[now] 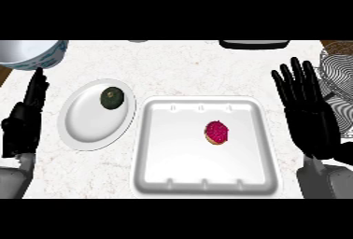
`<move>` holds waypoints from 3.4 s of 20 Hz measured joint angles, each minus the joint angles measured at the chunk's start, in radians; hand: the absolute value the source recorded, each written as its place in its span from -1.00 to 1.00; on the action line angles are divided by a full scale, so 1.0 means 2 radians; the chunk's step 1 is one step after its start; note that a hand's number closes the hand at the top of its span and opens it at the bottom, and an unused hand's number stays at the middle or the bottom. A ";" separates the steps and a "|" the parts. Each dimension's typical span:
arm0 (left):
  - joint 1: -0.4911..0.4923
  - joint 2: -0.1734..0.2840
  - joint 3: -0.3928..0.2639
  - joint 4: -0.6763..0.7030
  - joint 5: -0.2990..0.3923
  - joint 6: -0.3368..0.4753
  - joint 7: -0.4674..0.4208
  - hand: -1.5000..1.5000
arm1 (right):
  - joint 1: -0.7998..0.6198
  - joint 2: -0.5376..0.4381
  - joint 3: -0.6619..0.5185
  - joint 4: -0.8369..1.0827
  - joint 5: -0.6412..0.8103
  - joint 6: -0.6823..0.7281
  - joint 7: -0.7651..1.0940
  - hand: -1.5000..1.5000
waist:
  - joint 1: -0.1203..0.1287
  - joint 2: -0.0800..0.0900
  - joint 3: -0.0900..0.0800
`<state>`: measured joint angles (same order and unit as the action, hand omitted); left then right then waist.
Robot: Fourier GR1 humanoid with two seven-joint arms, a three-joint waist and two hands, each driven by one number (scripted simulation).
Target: Pick the cupcake from the tray and place it in the tiered basket
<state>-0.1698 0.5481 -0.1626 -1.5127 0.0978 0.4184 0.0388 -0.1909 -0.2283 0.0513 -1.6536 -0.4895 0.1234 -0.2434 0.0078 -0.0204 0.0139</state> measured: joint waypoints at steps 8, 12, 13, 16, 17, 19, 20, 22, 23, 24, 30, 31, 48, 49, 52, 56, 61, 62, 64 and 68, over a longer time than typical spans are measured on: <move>-0.014 -0.067 -0.046 -0.031 0.007 -0.005 -0.002 0.00 | -0.096 -0.018 -0.041 0.120 -0.107 0.085 0.040 -1.00 | 0.011 0.021 -0.002; -0.016 -0.099 -0.072 -0.032 0.012 -0.009 -0.005 0.00 | -0.112 -0.014 -0.013 0.191 -0.171 0.164 0.109 -1.00 | 0.023 0.025 -0.004; -0.016 -0.103 -0.075 -0.032 0.013 -0.011 -0.005 0.00 | -0.115 -0.017 -0.010 0.207 -0.192 0.195 0.123 -1.00 | 0.024 0.024 -0.004; -0.016 -0.116 -0.082 -0.026 0.013 -0.009 -0.005 0.00 | -0.134 -0.043 -0.016 0.258 -0.247 0.295 0.153 -1.00 | 0.022 0.023 -0.004; -0.015 -0.120 -0.083 -0.022 0.011 -0.007 -0.008 0.00 | -0.143 -0.058 -0.022 0.272 -0.263 0.327 0.162 -1.00 | 0.020 0.022 -0.005; -0.020 -0.128 -0.085 -0.014 0.010 -0.006 -0.007 0.00 | -0.158 -0.087 -0.031 0.304 -0.278 0.390 0.171 -1.00 | 0.016 0.021 -0.005; -0.019 -0.131 -0.085 -0.015 0.008 -0.003 -0.008 0.00 | -0.162 -0.106 -0.036 0.310 -0.276 0.415 0.172 -1.00 | 0.015 0.020 -0.005; -0.018 -0.131 -0.085 -0.014 0.006 -0.002 -0.008 0.00 | -0.180 -0.143 -0.046 0.309 -0.255 0.443 0.170 -1.00 | 0.013 0.018 -0.005; -0.020 -0.133 -0.085 -0.013 0.005 -0.001 -0.007 0.00 | -0.188 -0.162 -0.051 0.302 -0.238 0.454 0.169 -1.00 | 0.011 0.018 -0.005; -0.019 -0.134 -0.085 -0.012 0.005 0.000 -0.006 0.00 | -0.195 -0.178 -0.055 0.292 -0.220 0.461 0.168 -1.00 | 0.010 0.017 -0.005; -0.014 -0.138 -0.087 -0.010 0.002 0.003 -0.006 0.00 | -0.242 -0.246 -0.071 0.184 -0.093 0.476 0.164 -1.00 | 0.005 0.012 -0.005; -0.016 -0.138 -0.086 -0.011 0.002 0.004 -0.004 0.00 | -0.250 -0.250 -0.071 0.163 -0.069 0.476 0.165 -1.00 | 0.006 0.012 -0.005; -0.006 -0.152 -0.068 -0.009 -0.015 -0.013 -0.009 0.00 | -0.227 -0.178 0.011 -0.053 0.261 0.452 0.120 -1.00 | 0.000 0.011 -0.007; -0.008 -0.152 -0.066 -0.011 -0.017 -0.014 -0.003 0.00 | -0.224 -0.176 0.018 -0.062 0.266 0.451 0.122 -1.00 | 0.000 0.011 -0.007; -0.010 -0.158 -0.063 -0.003 -0.022 -0.018 -0.008 0.00 | -0.217 -0.178 0.035 -0.068 0.292 0.450 0.119 -1.00 | -0.001 0.011 -0.007; -0.005 -0.160 -0.053 -0.002 -0.025 -0.025 -0.011 0.00 | -0.217 -0.184 0.054 -0.070 0.317 0.451 0.123 -1.00 | -0.001 0.011 -0.007; -0.002 -0.167 -0.046 -0.003 -0.032 -0.034 -0.010 0.00 | -0.220 -0.188 0.069 -0.058 0.360 0.447 0.110 -1.00 | -0.001 0.011 -0.007; -0.002 -0.168 -0.042 0.001 -0.032 -0.036 -0.012 0.00 | -0.213 -0.191 0.074 -0.062 0.374 0.444 0.103 -1.00 | -0.001 0.011 -0.007; -0.002 -0.168 -0.039 -0.009 -0.034 -0.042 -0.003 0.00 | -0.207 -0.193 0.079 -0.062 0.397 0.438 0.092 -1.00 | -0.001 0.011 -0.007; 0.000 -0.177 -0.035 -0.001 -0.040 -0.048 -0.013 0.00 | -0.216 -0.200 0.094 -0.043 0.447 0.417 0.059 -1.00 | 0.000 0.011 -0.007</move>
<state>-0.1689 0.1947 -0.2321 -1.5154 0.0169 0.3226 0.0134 -0.6233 -0.6277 0.2392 -1.7395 0.4052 0.9581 -0.1258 0.0081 0.0019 0.0005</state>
